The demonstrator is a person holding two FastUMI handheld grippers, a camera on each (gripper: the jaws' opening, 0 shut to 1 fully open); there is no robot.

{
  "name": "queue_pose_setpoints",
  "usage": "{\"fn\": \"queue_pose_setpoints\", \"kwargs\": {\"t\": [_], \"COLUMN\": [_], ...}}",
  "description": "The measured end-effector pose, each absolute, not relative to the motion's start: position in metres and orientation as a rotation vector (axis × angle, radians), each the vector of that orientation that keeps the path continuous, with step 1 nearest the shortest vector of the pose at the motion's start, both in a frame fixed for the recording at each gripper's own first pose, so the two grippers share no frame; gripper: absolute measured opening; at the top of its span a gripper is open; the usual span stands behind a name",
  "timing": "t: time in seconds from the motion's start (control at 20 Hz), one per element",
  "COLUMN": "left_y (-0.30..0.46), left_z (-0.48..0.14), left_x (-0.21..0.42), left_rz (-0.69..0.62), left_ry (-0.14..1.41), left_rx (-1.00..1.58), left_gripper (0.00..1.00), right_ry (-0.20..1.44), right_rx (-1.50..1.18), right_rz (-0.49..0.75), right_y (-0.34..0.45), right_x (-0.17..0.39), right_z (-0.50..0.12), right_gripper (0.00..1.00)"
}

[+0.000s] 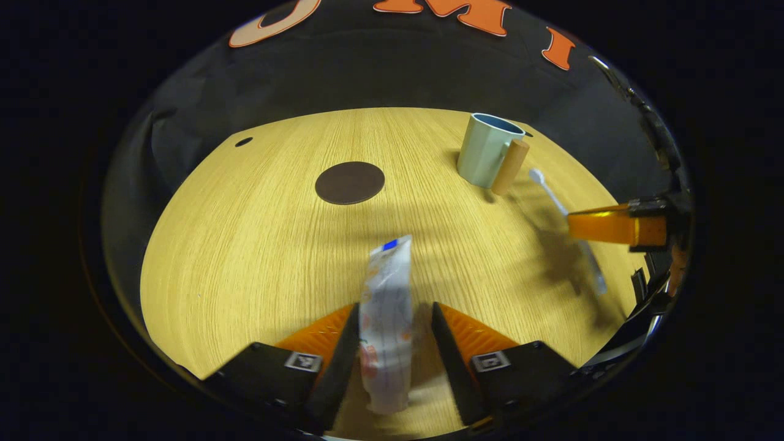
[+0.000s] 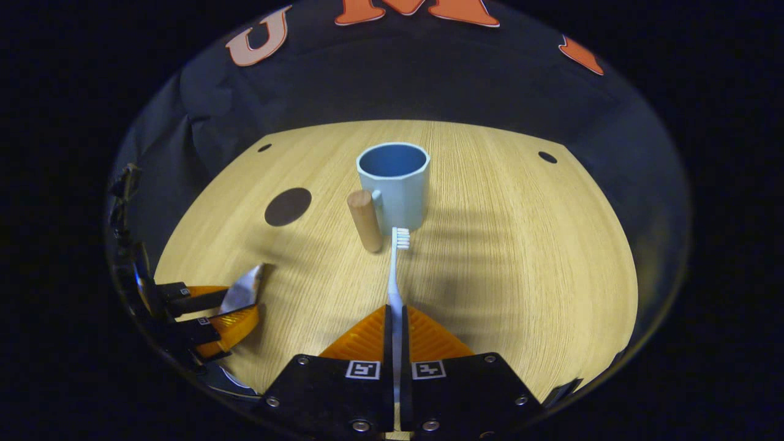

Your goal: Put the toothbrush and toothpaste on the desktop into the cup, then pick up the cup and place it on the coaster on the desktop.

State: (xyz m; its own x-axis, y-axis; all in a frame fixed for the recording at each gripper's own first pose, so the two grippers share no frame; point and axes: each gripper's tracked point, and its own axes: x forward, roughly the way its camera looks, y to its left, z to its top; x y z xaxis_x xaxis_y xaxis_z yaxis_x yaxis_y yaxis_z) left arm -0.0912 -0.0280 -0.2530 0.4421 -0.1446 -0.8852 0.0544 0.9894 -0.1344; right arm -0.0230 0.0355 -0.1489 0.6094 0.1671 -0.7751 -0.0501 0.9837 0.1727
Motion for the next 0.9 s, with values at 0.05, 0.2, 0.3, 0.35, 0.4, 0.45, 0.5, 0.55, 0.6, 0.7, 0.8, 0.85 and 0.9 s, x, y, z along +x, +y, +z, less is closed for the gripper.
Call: {"fn": "queue_pose_setpoints", "kwargs": {"t": [0.05, 0.2, 0.3, 0.35, 0.4, 0.45, 0.5, 0.55, 0.6, 0.7, 0.8, 0.85, 0.9], "left_y": [-0.028, -0.029, -0.026, -0.027, -0.028, -0.026, -0.027, -0.028, -0.026, -0.024, -0.029, -0.030, -0.030], "left_z": [-0.255, -0.254, -0.260, -0.255, -0.256, -0.251, -0.252, -0.250, -0.246, -0.241, -0.239, -0.236, -0.233], "left_x": [-0.091, -0.092, -0.090, -0.089, -0.088, -0.090, -0.089, -0.091, -0.088, -0.087, -0.084, -0.083, -0.080], "left_rz": [-0.120, -0.127, -0.116, -0.126, -0.138, -0.145, -0.148, -0.149, -0.142, -0.135, -0.139, -0.137, -0.133], "left_ry": [1.110, 1.105, 1.111, 1.104, 1.103, 1.089, 1.086, 1.074, 1.060, 1.042, 1.029, 1.019, 1.007], "left_rx": [-0.091, -0.108, -0.137, -0.137, -0.133, -0.136, -0.138, -0.141, -0.141, -0.134, -0.138, -0.135, -0.126], "left_gripper": [0.62, 0.53, 0.48, 0.23, 0.13, 0.20, 0.24, 0.17, 0.24, 0.17, 0.17, 0.17, 0.17], "right_ry": [0.880, 0.787, 0.739, 0.717, 0.699, 0.683, 0.666, 0.647, 0.626, 0.586, 0.537, 0.515, 0.495], "right_rx": [0.141, 0.145, 0.152, 0.156, 0.160, 0.166, 0.173, 0.182, 0.191, 0.203, 0.184, 0.183, 0.190], "right_rz": [0.131, 0.154, 0.165, 0.167, 0.169, 0.172, 0.175, 0.181, 0.185, 0.175, 0.154, 0.155, 0.159], "right_y": [0.034, 0.034, 0.032, 0.031, 0.030, 0.030, 0.031, 0.033, 0.032, 0.028, 0.025, 0.026, 0.028], "right_x": [-0.021, -0.011, -0.006, -0.002, 0.001, 0.006, 0.010, 0.012, 0.014, 0.019, 0.029, 0.034, 0.037], "right_z": [-0.136, -0.105, -0.092, -0.088, -0.078, -0.075, -0.072, -0.068, -0.064, -0.054, -0.045, -0.042, -0.037], "right_gripper": [0.05, 0.05, 0.05, 0.05, 0.05, 0.05, 0.04, 0.05, 0.05, 0.04, 0.04, 0.04, 0.04]}}
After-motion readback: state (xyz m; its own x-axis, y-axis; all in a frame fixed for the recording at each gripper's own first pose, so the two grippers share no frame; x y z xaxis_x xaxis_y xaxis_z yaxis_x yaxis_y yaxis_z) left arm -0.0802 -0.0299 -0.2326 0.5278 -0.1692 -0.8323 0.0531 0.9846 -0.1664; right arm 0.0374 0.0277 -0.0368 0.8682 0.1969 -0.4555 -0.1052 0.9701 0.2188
